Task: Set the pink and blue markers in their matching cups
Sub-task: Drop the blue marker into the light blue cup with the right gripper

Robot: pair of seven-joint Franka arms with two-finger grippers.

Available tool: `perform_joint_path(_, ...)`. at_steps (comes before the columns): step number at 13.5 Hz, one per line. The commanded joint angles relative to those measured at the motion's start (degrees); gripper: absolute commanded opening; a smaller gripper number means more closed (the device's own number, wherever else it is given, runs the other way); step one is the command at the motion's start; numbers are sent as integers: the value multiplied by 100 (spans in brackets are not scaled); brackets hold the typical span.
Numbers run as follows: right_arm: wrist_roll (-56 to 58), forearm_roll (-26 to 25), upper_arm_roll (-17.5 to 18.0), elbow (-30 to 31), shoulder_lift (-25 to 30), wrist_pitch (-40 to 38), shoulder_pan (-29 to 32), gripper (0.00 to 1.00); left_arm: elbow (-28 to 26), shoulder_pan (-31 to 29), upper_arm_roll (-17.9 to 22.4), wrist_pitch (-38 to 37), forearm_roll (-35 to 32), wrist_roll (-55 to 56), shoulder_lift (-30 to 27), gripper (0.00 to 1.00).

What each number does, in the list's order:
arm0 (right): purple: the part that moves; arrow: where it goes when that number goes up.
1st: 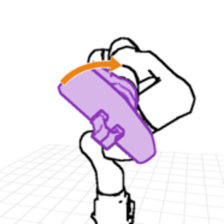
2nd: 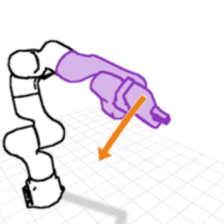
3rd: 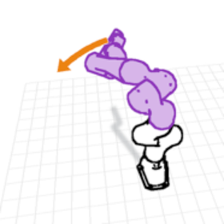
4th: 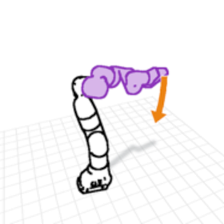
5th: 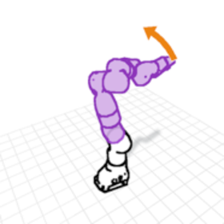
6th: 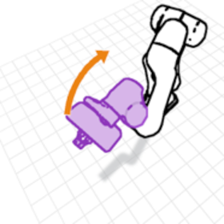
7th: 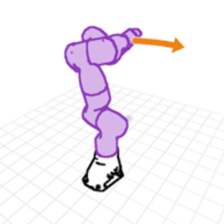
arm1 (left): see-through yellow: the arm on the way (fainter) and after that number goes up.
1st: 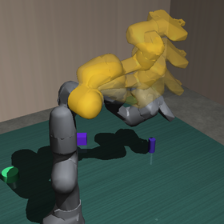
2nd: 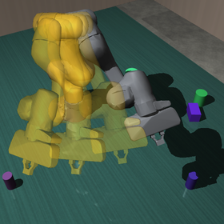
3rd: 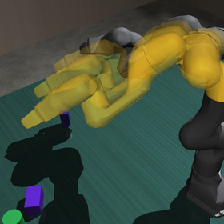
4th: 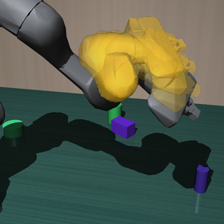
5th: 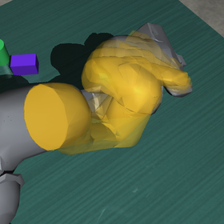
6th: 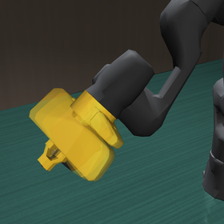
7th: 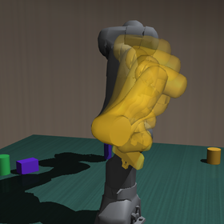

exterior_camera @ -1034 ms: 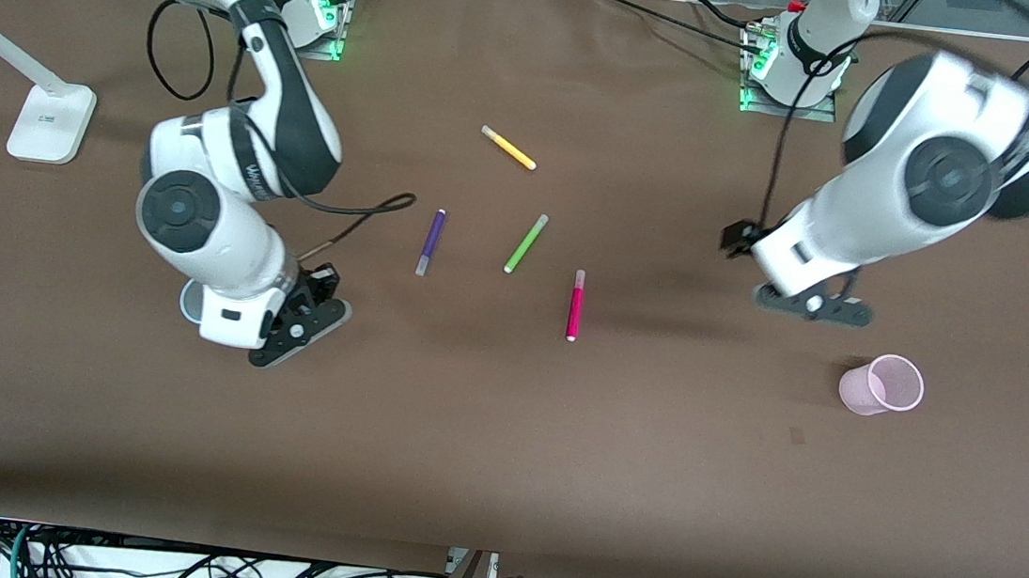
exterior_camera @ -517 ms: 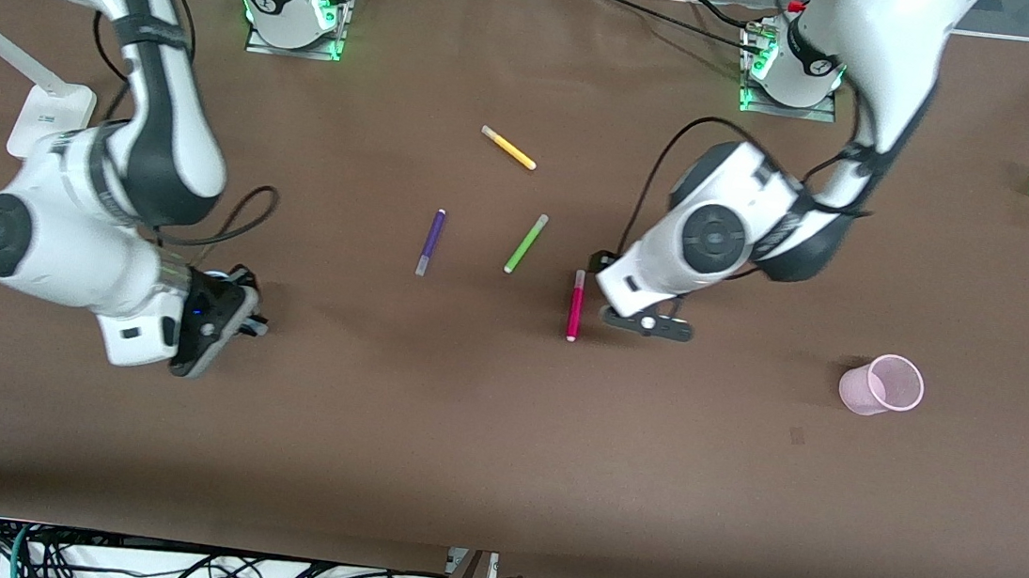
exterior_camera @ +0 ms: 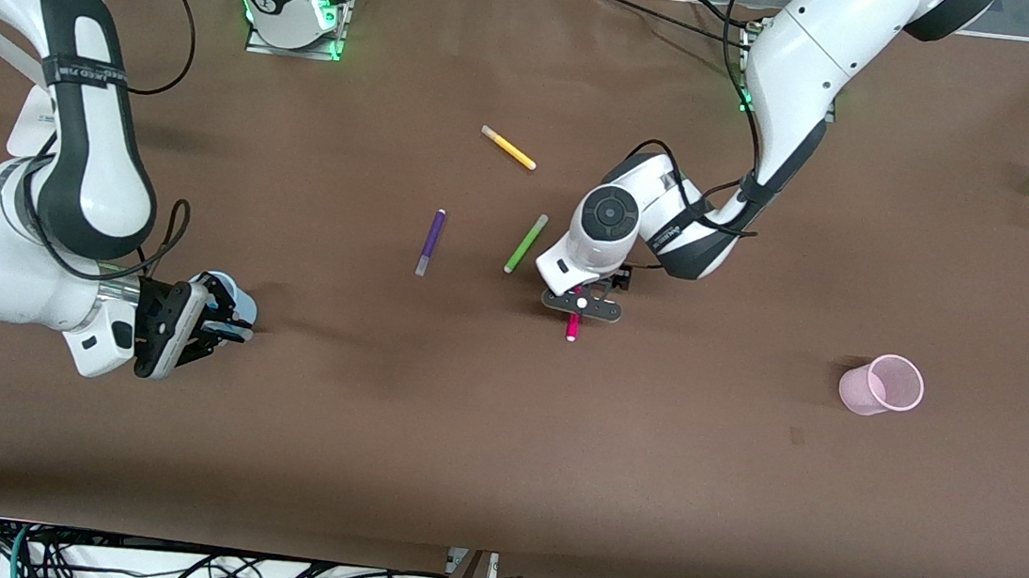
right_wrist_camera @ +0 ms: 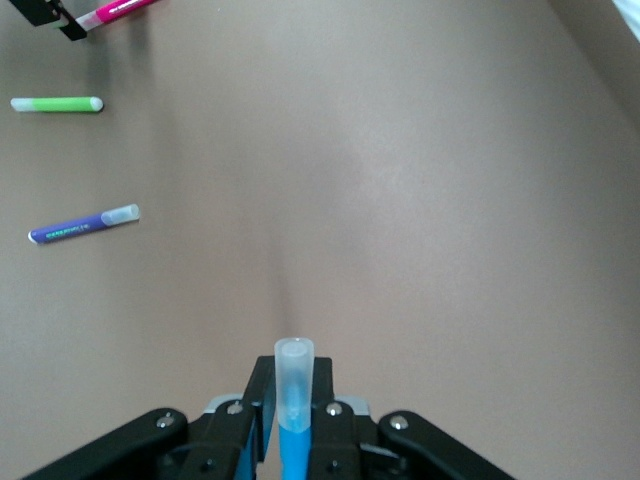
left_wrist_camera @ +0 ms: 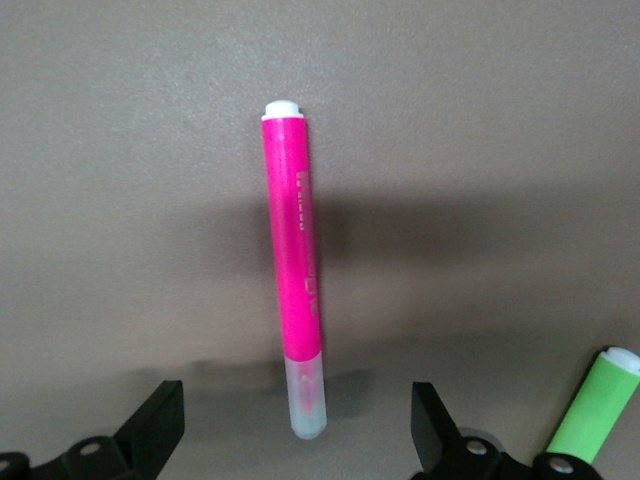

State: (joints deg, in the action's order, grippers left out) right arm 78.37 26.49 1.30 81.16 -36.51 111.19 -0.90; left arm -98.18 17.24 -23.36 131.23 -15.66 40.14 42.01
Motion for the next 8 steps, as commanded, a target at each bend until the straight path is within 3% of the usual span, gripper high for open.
perform_joint_path(1,363,181,72,285,144,-132,187,19,9,60,60,69,-139,126,44,95)
perform_joint_path(4,591,190,72,339,144,-386,371,19,18,60,60,78,-227,126,79,58)
perform_joint_path(6,566,251,55,408,214,-527,424,19,44,60,60,78,-227,126,140,52)
perform_joint_path(7,487,252,46,435,240,-528,433,37,44,69,60,113,-227,126,149,51)
perform_joint_path(8,434,252,3,401,249,-536,442,99,44,61,60,139,-227,117,158,39)
